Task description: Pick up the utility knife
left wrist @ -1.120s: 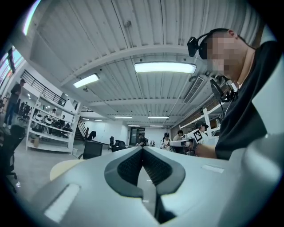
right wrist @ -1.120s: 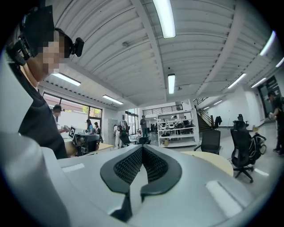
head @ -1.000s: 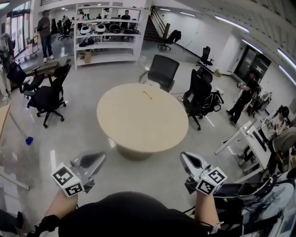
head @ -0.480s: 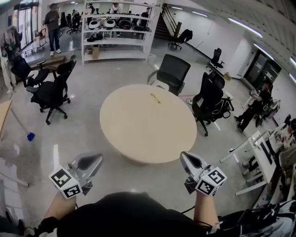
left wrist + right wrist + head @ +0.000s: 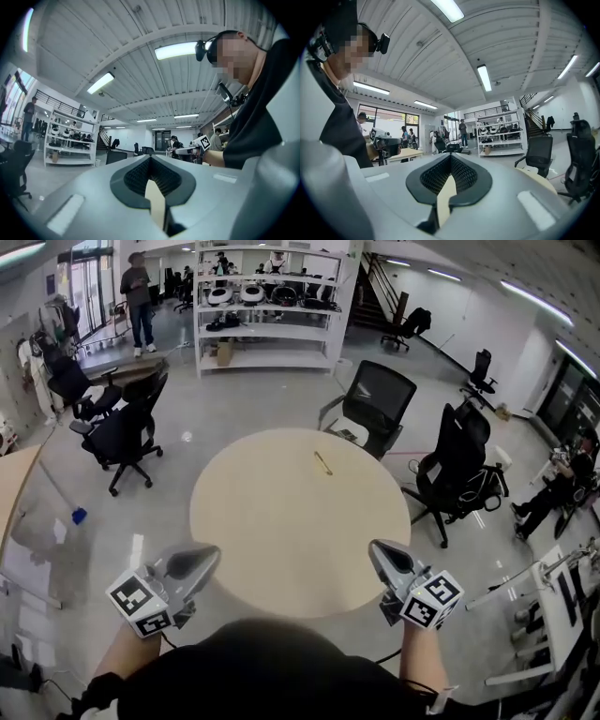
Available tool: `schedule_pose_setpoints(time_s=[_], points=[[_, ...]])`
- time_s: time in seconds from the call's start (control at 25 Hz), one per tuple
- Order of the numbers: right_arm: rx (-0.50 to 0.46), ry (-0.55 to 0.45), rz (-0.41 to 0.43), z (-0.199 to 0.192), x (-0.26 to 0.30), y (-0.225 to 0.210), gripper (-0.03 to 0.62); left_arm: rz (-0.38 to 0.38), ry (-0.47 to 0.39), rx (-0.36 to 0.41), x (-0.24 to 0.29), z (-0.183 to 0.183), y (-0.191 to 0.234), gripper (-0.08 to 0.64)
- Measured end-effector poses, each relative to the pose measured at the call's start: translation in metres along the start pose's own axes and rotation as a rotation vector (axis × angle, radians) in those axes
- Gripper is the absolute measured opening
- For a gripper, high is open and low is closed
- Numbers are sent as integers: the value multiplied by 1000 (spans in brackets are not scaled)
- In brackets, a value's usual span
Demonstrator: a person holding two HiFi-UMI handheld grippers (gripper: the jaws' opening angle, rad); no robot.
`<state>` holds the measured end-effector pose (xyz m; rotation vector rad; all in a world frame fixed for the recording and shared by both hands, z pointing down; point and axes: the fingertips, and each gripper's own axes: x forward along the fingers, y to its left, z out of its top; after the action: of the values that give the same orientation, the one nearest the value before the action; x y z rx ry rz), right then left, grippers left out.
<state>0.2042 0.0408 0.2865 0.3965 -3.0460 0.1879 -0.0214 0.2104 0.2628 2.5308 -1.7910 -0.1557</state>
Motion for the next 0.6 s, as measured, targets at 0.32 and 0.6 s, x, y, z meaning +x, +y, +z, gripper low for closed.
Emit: schedule_pose_setpoints(time_s=[0.32,0.6], points=[[46,-5,34,-6,0,-102,14,25,59,-1,93,-13,-12,-3],[62,27,7,-16,18,-124,14,1,59,-37,117,-25,15,-3]])
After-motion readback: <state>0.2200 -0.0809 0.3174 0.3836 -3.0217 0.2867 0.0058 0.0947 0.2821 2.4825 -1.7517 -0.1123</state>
